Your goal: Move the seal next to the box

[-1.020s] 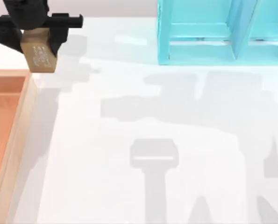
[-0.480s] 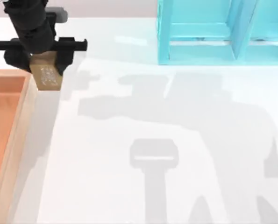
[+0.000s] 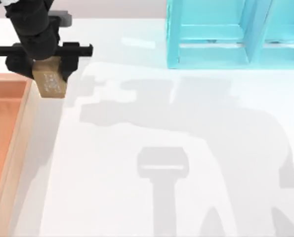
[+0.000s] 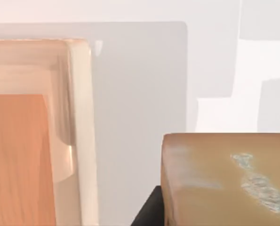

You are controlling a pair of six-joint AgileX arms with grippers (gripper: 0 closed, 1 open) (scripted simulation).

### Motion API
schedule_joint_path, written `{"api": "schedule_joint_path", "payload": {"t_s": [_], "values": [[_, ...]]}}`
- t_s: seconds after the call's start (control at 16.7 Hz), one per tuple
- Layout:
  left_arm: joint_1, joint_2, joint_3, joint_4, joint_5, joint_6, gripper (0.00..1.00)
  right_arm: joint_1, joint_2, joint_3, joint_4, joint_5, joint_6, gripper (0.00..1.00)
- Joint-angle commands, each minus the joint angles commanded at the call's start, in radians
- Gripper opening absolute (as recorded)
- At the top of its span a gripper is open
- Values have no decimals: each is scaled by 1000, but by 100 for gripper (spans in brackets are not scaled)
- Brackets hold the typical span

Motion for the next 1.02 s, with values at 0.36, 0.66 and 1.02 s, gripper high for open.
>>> {"api": "schedule_joint_path", "payload": {"t_s": [0.36, 0.66, 1.02], "values": [[0, 0, 0, 0, 0, 0, 60, 0, 0, 0, 0, 0, 0, 100], [0, 0, 0, 0, 0, 0, 98, 0, 0, 0, 0, 0, 0, 100], [0, 0, 0, 0, 0, 0, 100, 0, 0, 0, 0, 0, 0, 100]]}}
